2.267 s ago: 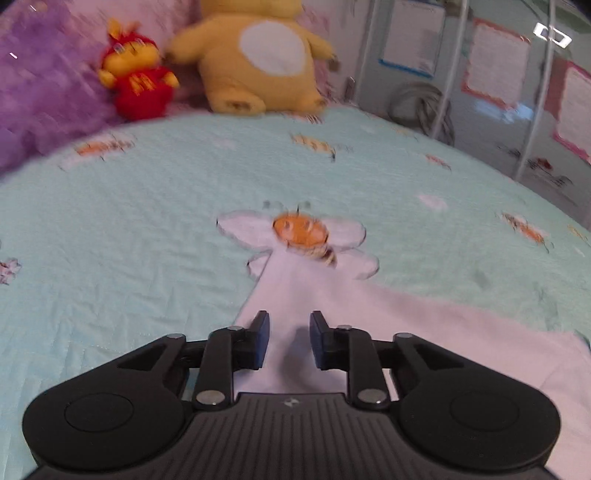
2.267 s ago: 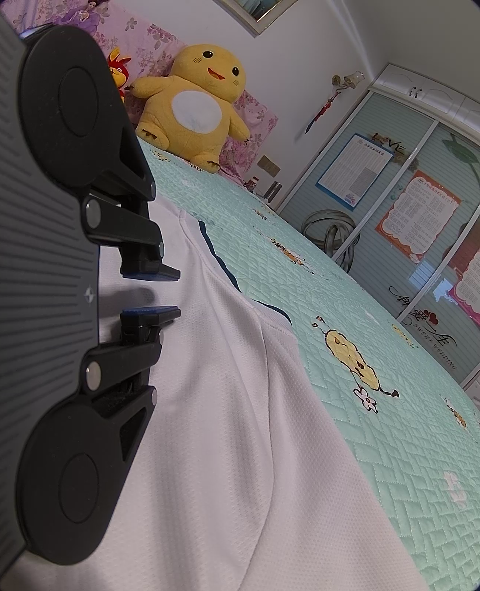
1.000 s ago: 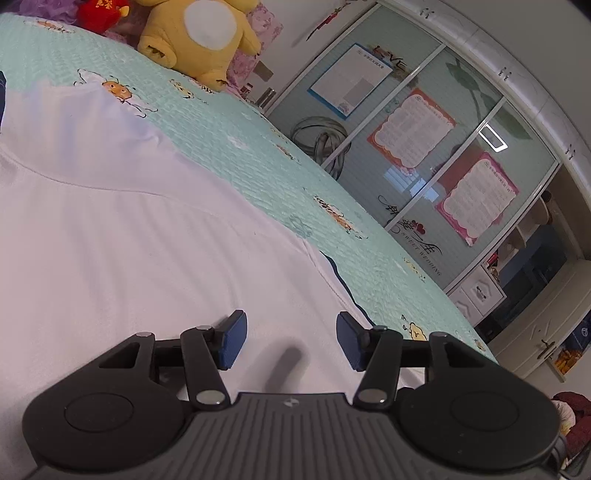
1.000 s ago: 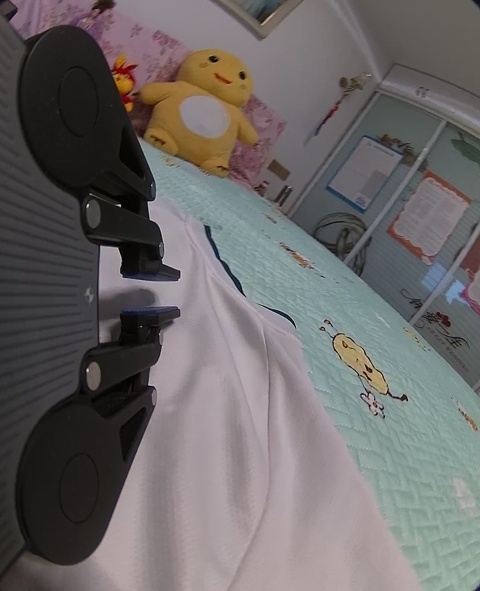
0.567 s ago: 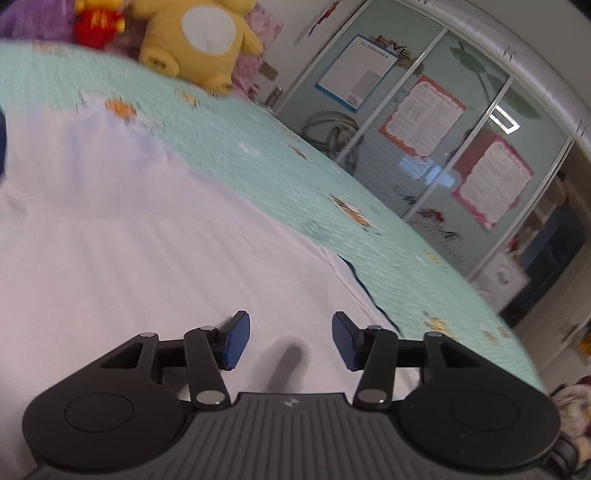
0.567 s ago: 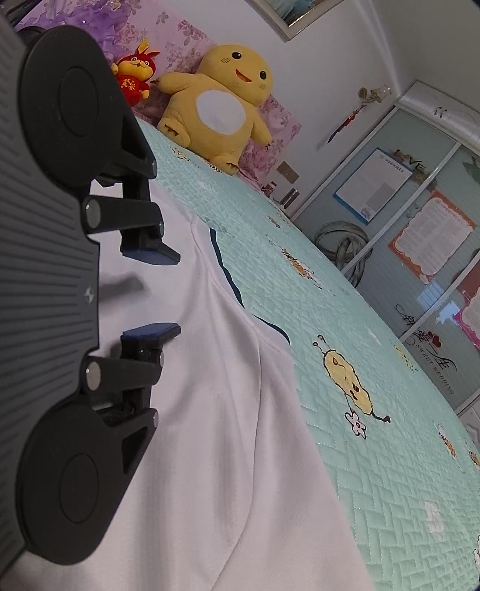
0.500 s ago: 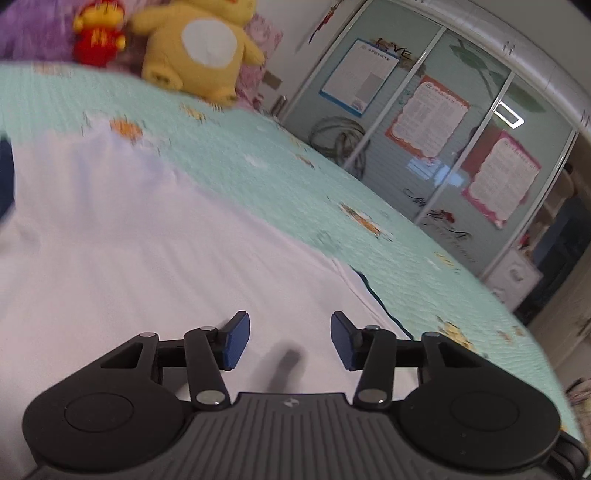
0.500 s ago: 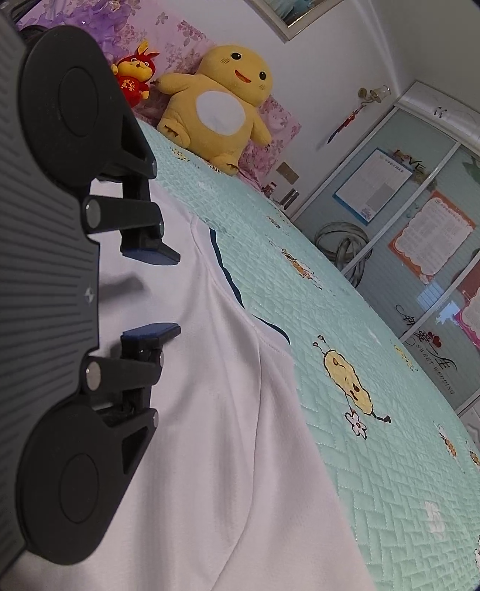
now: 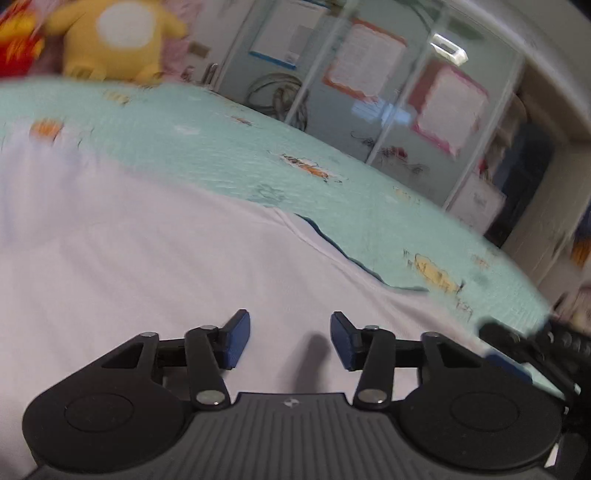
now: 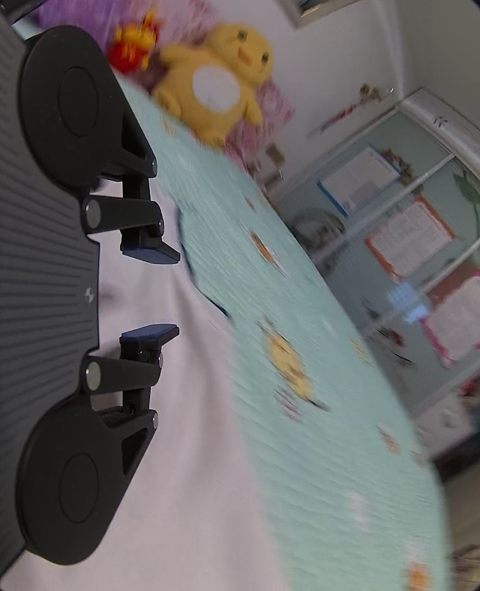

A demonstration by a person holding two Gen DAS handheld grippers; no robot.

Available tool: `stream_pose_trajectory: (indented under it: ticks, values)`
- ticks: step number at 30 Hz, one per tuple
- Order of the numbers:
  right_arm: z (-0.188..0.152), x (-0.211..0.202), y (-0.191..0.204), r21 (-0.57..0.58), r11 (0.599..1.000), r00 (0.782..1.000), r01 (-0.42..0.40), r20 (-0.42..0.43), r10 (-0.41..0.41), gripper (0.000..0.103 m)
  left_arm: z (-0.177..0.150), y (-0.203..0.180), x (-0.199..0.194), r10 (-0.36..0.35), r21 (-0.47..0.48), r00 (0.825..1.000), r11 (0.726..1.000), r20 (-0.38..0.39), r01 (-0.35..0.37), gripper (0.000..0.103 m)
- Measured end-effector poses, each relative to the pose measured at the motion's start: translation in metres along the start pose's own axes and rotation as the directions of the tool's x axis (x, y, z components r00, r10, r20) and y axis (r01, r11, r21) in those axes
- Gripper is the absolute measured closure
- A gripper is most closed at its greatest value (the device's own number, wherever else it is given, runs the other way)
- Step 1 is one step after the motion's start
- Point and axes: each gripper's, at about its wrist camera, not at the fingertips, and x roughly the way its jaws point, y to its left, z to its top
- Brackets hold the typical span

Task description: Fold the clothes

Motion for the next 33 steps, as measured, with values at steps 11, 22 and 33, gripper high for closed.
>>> stream_pose_trajectory:
  ticks: [11,22,33]
  values:
    - [0.05,0.068,0.018,-0.355,0.934,0.982,0.047,-0.154,-0.108,0.067,0.0,0.002,0.003,-0.01,-0.01,1.0,1.0,-0.004,0.01,0.048]
    - [0.045,0.114,0.031,-0.514,0.857,0.921,-0.028,-0.348,-0.178,0.071,0.001,0.001,0.001,-0.012,-0.017,1.0,1.0,-0.001,0.012,0.047]
    - [0.045,0.135,0.034,-0.67,0.735,0.94,0.104,-0.174,-0.292,0.103,0.001,0.0,0.002,-0.004,-0.008,1.0,1.0,-0.001,0.004,0.047]
